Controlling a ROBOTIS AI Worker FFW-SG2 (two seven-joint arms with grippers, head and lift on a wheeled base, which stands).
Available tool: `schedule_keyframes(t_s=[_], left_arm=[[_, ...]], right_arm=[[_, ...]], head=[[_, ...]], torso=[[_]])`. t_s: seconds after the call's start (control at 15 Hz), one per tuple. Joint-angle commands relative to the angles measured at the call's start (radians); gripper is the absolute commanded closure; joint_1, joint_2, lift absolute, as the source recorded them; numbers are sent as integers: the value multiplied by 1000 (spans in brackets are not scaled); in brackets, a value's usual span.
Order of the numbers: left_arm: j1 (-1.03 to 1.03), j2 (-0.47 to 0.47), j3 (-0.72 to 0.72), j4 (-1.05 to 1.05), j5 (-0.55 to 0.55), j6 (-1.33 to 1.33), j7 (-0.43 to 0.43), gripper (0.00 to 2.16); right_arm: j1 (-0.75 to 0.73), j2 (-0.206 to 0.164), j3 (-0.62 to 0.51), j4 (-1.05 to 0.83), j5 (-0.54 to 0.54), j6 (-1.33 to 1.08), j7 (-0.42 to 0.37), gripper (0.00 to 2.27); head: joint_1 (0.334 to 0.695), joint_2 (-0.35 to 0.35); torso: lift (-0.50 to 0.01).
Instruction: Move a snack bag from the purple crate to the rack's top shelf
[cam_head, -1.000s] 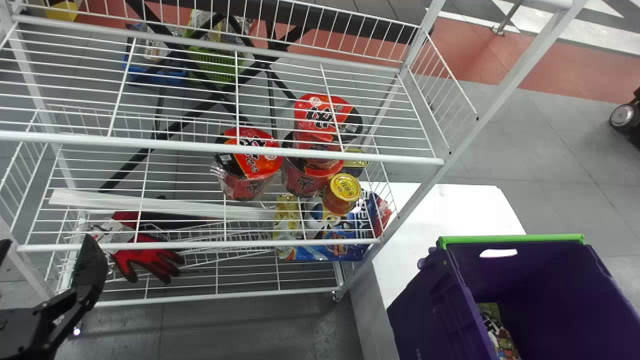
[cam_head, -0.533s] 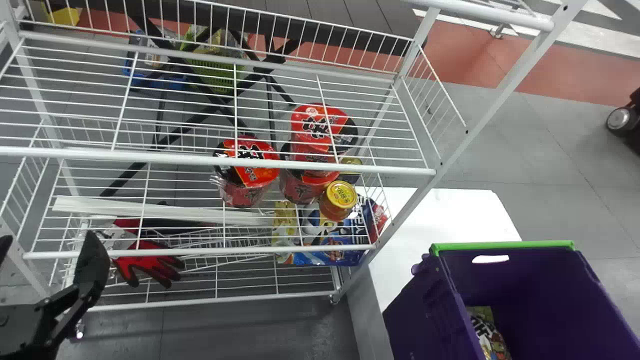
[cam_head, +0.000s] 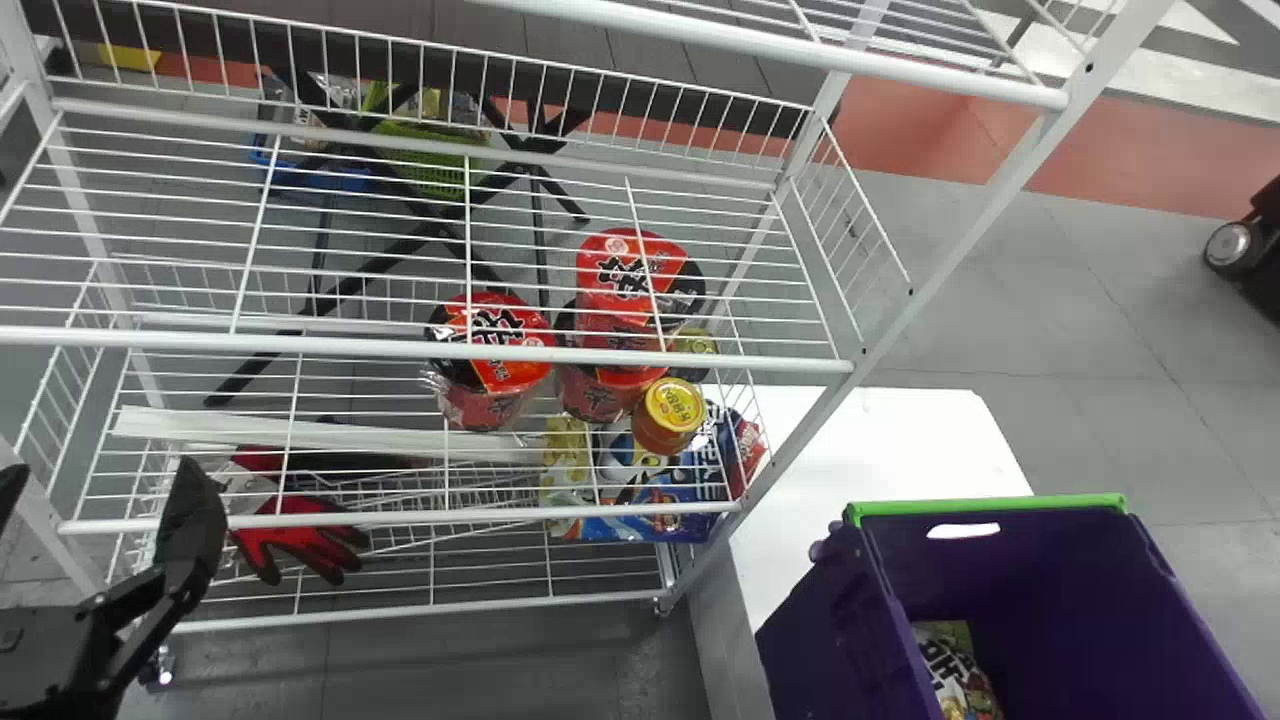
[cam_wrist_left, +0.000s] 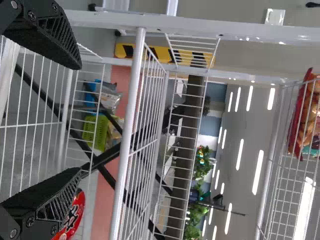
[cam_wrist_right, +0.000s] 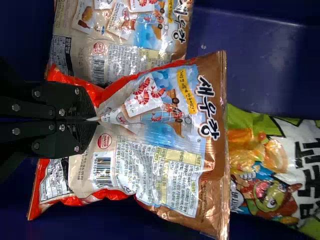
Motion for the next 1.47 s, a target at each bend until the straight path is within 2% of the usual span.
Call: schedule_keyframes(t_s=[0.0, 1.4], left_arm=[[6, 0, 2, -11, -3, 0, 2, 87], [69, 0, -1, -83, -44, -18, 21, 87]], right_arm=[[-4, 0, 2, -1, 0, 0, 0, 1426], [0, 6, 13, -55, -2, 0, -14, 1426]], head=[[695, -350], [695, -350]], torso=[[-380], [-297]])
